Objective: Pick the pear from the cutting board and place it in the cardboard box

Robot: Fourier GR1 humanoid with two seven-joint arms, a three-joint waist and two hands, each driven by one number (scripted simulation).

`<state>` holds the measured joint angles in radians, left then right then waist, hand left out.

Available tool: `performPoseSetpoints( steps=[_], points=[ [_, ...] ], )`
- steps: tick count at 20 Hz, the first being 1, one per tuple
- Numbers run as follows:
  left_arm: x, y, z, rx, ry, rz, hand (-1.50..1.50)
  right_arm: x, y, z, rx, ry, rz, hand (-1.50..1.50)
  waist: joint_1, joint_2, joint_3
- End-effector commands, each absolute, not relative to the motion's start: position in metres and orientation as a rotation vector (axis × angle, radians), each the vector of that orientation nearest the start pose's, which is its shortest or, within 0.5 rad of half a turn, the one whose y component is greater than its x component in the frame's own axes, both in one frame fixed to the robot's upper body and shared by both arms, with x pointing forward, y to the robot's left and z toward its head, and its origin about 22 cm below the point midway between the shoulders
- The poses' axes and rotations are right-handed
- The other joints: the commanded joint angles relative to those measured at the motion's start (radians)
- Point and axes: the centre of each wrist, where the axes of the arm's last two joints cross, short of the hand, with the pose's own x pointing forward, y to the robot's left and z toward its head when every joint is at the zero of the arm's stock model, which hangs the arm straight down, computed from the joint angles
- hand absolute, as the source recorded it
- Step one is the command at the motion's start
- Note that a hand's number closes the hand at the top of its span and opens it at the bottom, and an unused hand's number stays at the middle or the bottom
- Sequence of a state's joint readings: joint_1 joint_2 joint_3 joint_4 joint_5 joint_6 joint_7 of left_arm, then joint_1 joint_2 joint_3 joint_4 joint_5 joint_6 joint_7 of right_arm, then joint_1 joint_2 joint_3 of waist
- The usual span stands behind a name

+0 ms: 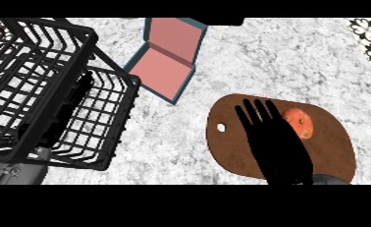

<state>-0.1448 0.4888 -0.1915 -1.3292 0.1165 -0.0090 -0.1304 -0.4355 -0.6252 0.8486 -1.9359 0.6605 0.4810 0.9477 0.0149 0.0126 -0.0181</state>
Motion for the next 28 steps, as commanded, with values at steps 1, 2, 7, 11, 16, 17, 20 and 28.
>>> performPoseSetpoints(
  steps=[1,2,7,11,16,17,20,28],
  points=[
    [0.292,0.277,0.047,0.098,-1.741,-0.520,0.00,0.217,-0.139,0.099,-1.102,-0.834,1.658,-1.50,-0.013,-0.016,0.018],
    [0.300,0.265,0.049,0.092,-1.744,-0.509,0.00,0.214,-0.133,0.096,-1.090,-0.852,1.653,-1.50,-0.023,-0.015,0.018],
    [0.294,0.276,0.051,0.097,-1.730,-0.533,0.00,0.225,-0.140,0.085,-1.106,-0.817,1.643,-1.50,-0.017,-0.016,0.018],
    [0.292,0.276,0.051,0.070,-1.719,-0.524,0.00,0.229,-0.144,0.083,-1.051,-0.845,1.653,-1.50,-0.015,-0.016,0.019],
    [0.294,0.273,0.052,0.088,-1.729,-0.535,0.00,0.241,-0.143,0.073,-1.050,-0.823,1.643,-1.50,-0.010,-0.015,0.019],
    [0.295,0.262,0.041,0.086,-1.730,-0.515,0.00,0.230,-0.132,0.059,-1.048,-0.808,1.660,-1.50,-0.019,-0.013,0.018],
    [0.295,0.278,0.046,0.099,-1.730,-0.530,0.00,0.241,-0.143,0.064,-1.109,-0.794,1.639,-1.50,-0.018,-0.014,0.018],
    [0.297,0.279,0.052,0.096,-1.738,-0.508,0.00,0.245,-0.155,0.047,-1.053,-0.781,1.625,-1.50,-0.018,-0.014,0.019]
  ],
)
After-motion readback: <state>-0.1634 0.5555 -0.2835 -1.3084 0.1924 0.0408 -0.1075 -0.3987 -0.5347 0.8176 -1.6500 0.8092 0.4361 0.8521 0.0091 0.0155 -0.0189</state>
